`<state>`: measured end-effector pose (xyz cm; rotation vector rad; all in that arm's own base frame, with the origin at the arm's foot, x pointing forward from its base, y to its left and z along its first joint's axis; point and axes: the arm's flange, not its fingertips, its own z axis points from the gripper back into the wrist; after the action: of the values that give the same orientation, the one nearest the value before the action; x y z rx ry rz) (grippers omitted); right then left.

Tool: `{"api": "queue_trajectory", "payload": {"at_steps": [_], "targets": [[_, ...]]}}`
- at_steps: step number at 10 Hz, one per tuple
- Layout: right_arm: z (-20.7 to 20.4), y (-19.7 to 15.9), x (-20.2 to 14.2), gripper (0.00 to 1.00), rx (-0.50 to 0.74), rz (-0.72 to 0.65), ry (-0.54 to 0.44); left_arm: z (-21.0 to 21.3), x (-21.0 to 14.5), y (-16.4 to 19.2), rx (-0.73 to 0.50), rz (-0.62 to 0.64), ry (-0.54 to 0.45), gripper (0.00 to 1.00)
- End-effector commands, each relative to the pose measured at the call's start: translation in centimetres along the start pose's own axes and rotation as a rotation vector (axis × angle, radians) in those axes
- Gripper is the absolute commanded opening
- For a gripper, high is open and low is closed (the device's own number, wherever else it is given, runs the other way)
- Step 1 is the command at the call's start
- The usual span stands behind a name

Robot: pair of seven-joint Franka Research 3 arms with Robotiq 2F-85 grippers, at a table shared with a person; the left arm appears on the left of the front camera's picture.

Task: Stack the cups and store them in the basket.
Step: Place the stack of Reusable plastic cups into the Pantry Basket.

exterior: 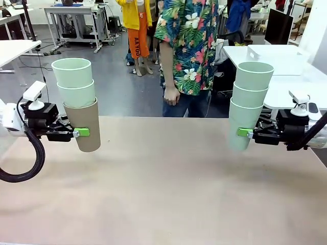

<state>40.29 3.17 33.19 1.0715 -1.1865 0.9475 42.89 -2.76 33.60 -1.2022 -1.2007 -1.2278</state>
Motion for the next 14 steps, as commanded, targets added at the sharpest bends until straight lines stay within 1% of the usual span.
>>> {"api": "queue_trajectory", "payload": {"at_steps": [1,14], "targets": [[-0.09,-0.02,0.37,0.86,-0.006,0.006,-0.006,-0.04,0.59,-0.12,-0.004,-0.001,-0.005,0.85],[-0.09,-0.02,0.37,0.86,-0.006,0.006,-0.006,-0.04,0.59,-0.12,-0.004,-0.001,-0.005,0.85]]}}
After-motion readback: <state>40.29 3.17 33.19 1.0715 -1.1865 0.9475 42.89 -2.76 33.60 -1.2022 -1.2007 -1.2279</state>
